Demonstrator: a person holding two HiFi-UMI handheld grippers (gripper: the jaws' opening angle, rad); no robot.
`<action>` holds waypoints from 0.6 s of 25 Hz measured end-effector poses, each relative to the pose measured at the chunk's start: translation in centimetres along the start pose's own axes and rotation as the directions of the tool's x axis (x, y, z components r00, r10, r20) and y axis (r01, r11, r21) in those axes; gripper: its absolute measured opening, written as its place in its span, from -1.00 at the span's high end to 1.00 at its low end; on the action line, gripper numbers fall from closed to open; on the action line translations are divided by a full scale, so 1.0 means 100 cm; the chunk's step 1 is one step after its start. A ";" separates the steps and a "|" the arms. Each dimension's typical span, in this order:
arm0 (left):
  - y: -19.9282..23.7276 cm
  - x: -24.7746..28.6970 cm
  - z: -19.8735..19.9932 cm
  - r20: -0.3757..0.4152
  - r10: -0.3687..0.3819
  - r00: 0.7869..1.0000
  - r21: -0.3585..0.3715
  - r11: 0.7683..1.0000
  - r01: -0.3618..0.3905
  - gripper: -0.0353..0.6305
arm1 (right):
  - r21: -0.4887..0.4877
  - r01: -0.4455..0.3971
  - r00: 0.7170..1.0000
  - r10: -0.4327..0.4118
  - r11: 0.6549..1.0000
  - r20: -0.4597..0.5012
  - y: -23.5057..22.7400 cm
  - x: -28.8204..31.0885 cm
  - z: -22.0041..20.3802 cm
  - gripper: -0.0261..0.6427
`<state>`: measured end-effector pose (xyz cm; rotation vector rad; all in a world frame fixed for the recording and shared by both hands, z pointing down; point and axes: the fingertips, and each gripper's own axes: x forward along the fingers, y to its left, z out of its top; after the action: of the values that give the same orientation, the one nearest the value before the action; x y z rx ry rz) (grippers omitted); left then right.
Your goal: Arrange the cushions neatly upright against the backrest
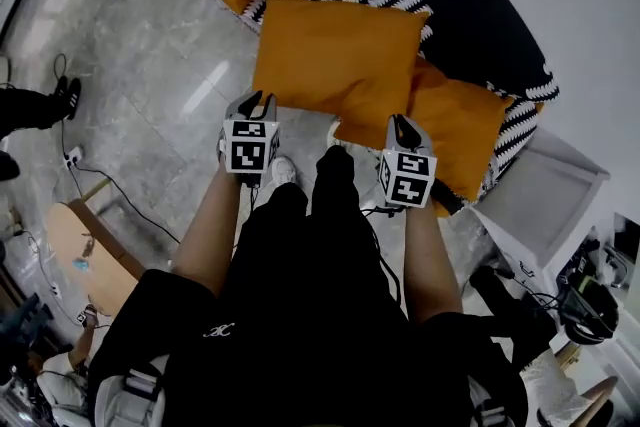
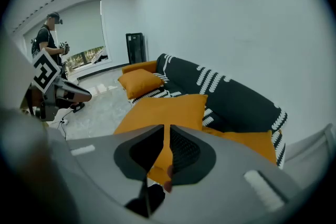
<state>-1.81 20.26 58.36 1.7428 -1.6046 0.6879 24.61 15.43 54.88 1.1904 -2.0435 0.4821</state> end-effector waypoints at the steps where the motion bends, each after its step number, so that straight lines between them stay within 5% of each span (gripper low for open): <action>1: 0.008 0.013 -0.009 -0.022 -0.002 1.000 0.002 1.000 0.002 0.60 | 0.007 -0.009 1.000 0.009 1.000 -0.018 -0.002 0.010 -0.008 0.77; 10: 0.076 0.117 -0.096 -0.155 -0.058 0.986 0.023 0.998 0.062 0.00 | 0.015 0.033 0.975 -0.029 0.999 -0.219 -0.033 0.089 -0.101 0.38; 15: 0.092 0.171 -0.160 -0.270 -0.121 0.955 0.034 0.990 0.135 -0.20 | -0.045 0.040 0.957 -0.051 0.998 -0.287 -0.041 0.106 -0.134 0.18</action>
<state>-8.22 21.21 82.72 1.6912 -1.2898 0.8677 29.97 15.41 71.57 1.0734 -1.7647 0.5567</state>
